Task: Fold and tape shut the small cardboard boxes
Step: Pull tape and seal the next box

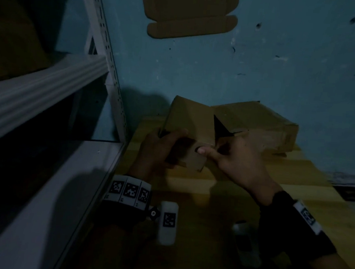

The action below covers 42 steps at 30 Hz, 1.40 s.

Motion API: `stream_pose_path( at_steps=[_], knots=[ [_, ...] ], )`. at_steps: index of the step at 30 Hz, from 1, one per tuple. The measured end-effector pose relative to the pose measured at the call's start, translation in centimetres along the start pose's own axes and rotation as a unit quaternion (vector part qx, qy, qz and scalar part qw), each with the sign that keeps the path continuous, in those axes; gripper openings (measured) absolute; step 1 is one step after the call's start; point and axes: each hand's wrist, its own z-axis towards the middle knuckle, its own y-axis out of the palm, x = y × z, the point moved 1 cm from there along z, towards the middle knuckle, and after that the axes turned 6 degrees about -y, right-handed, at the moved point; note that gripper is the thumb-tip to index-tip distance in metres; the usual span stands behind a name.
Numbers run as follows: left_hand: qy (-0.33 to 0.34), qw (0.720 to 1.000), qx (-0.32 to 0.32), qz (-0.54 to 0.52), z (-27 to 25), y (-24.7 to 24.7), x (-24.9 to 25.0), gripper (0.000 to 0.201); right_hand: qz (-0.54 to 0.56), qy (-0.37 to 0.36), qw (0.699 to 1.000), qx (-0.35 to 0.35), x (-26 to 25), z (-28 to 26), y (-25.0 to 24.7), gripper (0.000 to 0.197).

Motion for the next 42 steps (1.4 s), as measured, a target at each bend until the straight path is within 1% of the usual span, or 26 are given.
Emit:
stream_pose_path(
  at_steps=[3, 7, 9, 11, 12, 14, 16, 17, 20, 22, 24, 25, 26, 27, 28, 29, 30, 32, 36, 38, 40, 42],
  knots=[
    [-0.002, 1.0, 0.003, -0.001, 0.1, 0.3, -0.1, 0.06, -0.025, -0.033, 0.999, 0.014, 0.1, 0.0, 0.1, 0.043],
    [-0.013, 1.0, 0.001, -0.015, 0.1, 0.8, -0.1, 0.067, -0.013, -0.101, 0.992, 0.072, 0.5, -0.2, 0.3, 0.049],
    [-0.014, 1.0, -0.007, -0.023, 0.1, 0.9, 0.0, 0.063, -0.02, -0.136, 0.985, 0.1, 0.8, -0.2, 0.2, 0.049],
    [-0.023, 0.999, -0.017, -0.029, 0.1, 1.1, 0.1, 0.06, -0.064, -0.167, 0.976, 0.123, 1.0, -0.1, 0.1, 0.048],
    [-0.029, 0.999, -0.024, -0.029, 0.1, 1.2, 0.1, 0.062, -0.086, -0.184, 0.97, 0.131, 1.1, -0.1, 0.0, 0.045],
    [-0.04, 0.998, -0.034, -0.035, 0.0, 1.5, 0.1, 0.068, -0.117, -0.212, 0.96, 0.142, 0.9, -0.3, 0.0, 0.037],
    [-0.057, 0.996, -0.041, -0.053, -0.1, 1.8, 0.1, 0.076, -0.145, -0.235, 0.951, 0.139, 0.5, -0.5, 0.0, 0.035],
    [-0.066, 0.995, -0.045, -0.062, 0.0, 1.9, 0.0, 0.075, -0.164, -0.247, 0.945, 0.135, 0.4, -0.5, -0.1, 0.035],
    [-0.091, 0.991, -0.067, -0.077, 0.1, 1.9, -0.3, 0.059, -0.224, -0.274, 0.927, 0.127, 0.5, -0.4, -0.2, 0.037],
    [-0.104, 0.987, -0.089, -0.086, 0.2, 1.8, -0.5, 0.054, -0.235, -0.287, 0.919, 0.135, 0.7, -0.3, 0.1, 0.041],
    [-0.106, 0.985, -0.101, -0.088, 0.1, 1.7, -0.6, 0.042, -0.219, -0.296, 0.92, 0.13, 0.5, -0.4, 0.3, 0.042],
    [-0.106, 0.985, -0.101, -0.091, 0.1, 1.6, -0.6, 0.04, -0.203, -0.298, 0.924, 0.128, 0.4, -0.4, 0.3, 0.042],
    [-0.105, 0.985, -0.098, -0.092, 0.2, 1.4, -0.6, 0.041, -0.163, -0.29, 0.935, 0.124, 0.3, -0.4, 0.3, 0.043],
    [-0.102, 0.986, -0.094, -0.093, 0.2, 1.3, -0.6, 0.046, -0.091, -0.262, 0.954, 0.115, 0.2, -0.4, 0.2, 0.045],
    [-0.099, 0.987, -0.092, -0.091, 0.2, 1.1, -0.6, 0.05, 0.0, -0.221, 0.97, 0.103, 0.1, -0.4, 0.0, 0.049],
    [-0.098, 0.986, -0.095, -0.092, 0.2, 1.0, -0.5, 0.054, 0.09, -0.172, 0.977, 0.083, 0.2, -0.4, 0.0, 0.051],
    [-0.099, 0.985, -0.103, -0.093, 0.1, 0.9, -0.3, 0.056, 0.165, -0.13, 0.976, 0.062, 0.1, -0.4, -0.2, 0.052],
    [-0.101, 0.982, -0.126, -0.1, -0.2, 0.8, -0.1, 0.055, 0.257, -0.089, 0.962, 0.04, -0.2, -0.6, -0.5, 0.052],
    [-0.091, 0.979, -0.145, -0.111, -0.6, 0.7, 0.1, 0.05, 0.358, -0.053, 0.932, 0.019, -0.2, -0.8, -0.5, 0.046],
    [-0.088, 0.975, -0.157, -0.127, -0.9, 0.8, 0.3, 0.048, 0.418, -0.033, 0.908, 0.02, 0.0, -0.8, -0.3, 0.044],
    [-0.077, 0.973, -0.161, -0.145, -1.1, 0.7, 0.6, 0.041, 0.45, -0.025, 0.892, 0.024, 0.1, -0.6, -0.2, 0.044],
    [-0.056, 0.975, -0.161, -0.144, -1.2, 0.4, 1.1, 0.038, 0.461, -0.022, 0.887, 0.027, 0.0, -0.4, -0.4, 0.043]
  ],
)
